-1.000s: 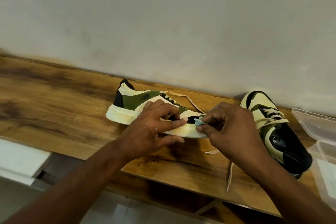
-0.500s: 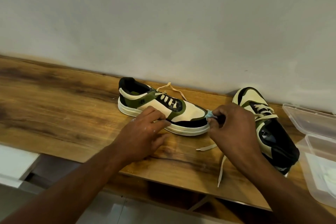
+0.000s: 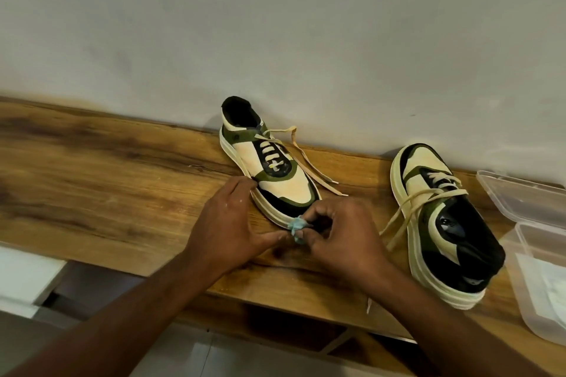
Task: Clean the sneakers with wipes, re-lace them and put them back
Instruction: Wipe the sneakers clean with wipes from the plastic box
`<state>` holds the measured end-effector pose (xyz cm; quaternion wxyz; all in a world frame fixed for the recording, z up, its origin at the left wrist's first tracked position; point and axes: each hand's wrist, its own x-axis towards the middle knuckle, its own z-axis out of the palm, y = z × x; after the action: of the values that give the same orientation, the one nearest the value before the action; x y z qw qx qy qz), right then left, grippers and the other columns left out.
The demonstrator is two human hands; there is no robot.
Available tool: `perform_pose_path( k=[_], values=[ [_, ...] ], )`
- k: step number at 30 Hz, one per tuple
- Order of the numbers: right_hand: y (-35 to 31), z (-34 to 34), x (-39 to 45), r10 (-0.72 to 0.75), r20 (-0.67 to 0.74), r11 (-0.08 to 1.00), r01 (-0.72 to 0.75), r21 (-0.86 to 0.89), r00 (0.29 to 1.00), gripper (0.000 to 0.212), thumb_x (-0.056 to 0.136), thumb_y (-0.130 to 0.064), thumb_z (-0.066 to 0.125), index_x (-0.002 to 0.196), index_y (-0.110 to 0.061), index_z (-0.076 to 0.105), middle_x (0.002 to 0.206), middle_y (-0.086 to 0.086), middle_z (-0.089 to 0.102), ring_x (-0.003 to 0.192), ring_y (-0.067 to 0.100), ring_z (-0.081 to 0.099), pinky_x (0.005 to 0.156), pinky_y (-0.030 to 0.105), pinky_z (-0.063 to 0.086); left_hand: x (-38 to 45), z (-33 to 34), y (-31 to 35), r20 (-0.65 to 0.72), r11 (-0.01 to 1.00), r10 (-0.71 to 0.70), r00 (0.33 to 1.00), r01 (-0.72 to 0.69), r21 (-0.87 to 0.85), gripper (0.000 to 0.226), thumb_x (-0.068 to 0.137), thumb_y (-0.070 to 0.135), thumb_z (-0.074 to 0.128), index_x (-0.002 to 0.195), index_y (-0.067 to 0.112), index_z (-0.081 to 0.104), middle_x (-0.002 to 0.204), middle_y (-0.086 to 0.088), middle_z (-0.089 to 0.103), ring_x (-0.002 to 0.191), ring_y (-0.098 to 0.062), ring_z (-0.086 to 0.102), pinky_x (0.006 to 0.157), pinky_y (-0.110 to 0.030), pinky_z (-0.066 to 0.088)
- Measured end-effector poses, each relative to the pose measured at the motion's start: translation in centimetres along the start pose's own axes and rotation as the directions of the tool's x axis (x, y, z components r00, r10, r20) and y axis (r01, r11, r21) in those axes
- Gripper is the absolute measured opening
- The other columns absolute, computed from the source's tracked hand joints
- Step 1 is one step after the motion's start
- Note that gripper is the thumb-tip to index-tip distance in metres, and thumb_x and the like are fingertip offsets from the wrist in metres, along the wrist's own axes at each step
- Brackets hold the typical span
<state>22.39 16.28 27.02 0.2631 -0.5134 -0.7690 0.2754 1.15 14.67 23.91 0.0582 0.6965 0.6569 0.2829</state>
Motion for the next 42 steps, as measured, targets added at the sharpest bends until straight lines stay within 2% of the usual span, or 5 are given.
perform_pose_path(
  k=[4,9,17,29,42],
  values=[
    [-0.5,-0.7,1.1,0.004,-0.006,0.997,-0.003,0.073,1.0,0.016,0.081,-0.015,0.086,0.084,-0.029,0.078,0.08,-0.019,0.072,0.08,-0.006,0.067,0.065,0.014,0.055,-0.3,0.1,0.5,-0.043,0.997,-0.04,0.998,0.037,-0.065,0.127,0.056,0.077,0.086,0.158,0.031,0.027,0.152,0.001,0.054,0.136,-0.019,0.053,0.105,-0.036,0.048],
    [0.4,-2.7,3.7,0.018,-0.284,1.0,-0.021,-0.006,0.959,0.006,0.08,-0.022,0.084,0.084,-0.024,0.08,0.075,-0.014,0.073,0.067,0.003,0.067,0.062,0.027,0.058,-0.3,0.7,1.1,-0.04,0.998,-0.03,0.999,0.033,0.058,0.124,0.062,0.092,0.067,0.163,0.04,0.018,0.153,0.003,0.042,0.138,-0.017,0.046,0.105,-0.045,0.054],
    [0.5,-0.7,4.5,0.028,-0.112,0.999,-0.029,-0.012,0.993,0.014,0.082,-0.022,0.087,0.095,-0.026,0.082,0.086,-0.015,0.075,0.075,0.0,0.068,0.062,0.012,0.05,-0.8,0.3,1.1,-0.018,0.996,-0.085,0.996,0.085,0.025,0.136,0.055,0.087,0.075,0.165,0.029,0.02,0.152,0.001,0.042,0.136,-0.018,0.047,0.102,-0.036,0.049],
    [1.5,1.0,1.2,0.141,-0.198,0.979,-0.107,0.173,0.97,0.023,0.082,-0.011,0.085,0.096,-0.028,0.08,0.087,-0.02,0.074,0.081,-0.005,0.07,0.073,0.018,0.06,-1.0,-1.3,0.9,0.054,0.995,-0.054,0.997,0.049,0.087,0.122,0.059,0.074,0.086,0.162,0.038,0.034,0.172,-0.006,0.017,0.147,-0.026,0.045,0.113,-0.045,0.045],
    [1.1,3.3,-2.1,-0.222,-0.321,0.971,0.238,0.012,0.921,0.023,0.078,-0.002,0.087,0.097,-0.013,0.082,0.096,-0.007,0.072,0.084,0.003,0.068,0.07,0.02,0.06,-0.7,-2.3,2.6,0.09,0.987,-0.131,0.987,0.121,0.102,0.117,0.061,0.066,0.092,0.16,0.033,0.04,0.173,-0.007,0.022,0.154,-0.025,0.035,0.121,-0.036,0.029]
  ],
)
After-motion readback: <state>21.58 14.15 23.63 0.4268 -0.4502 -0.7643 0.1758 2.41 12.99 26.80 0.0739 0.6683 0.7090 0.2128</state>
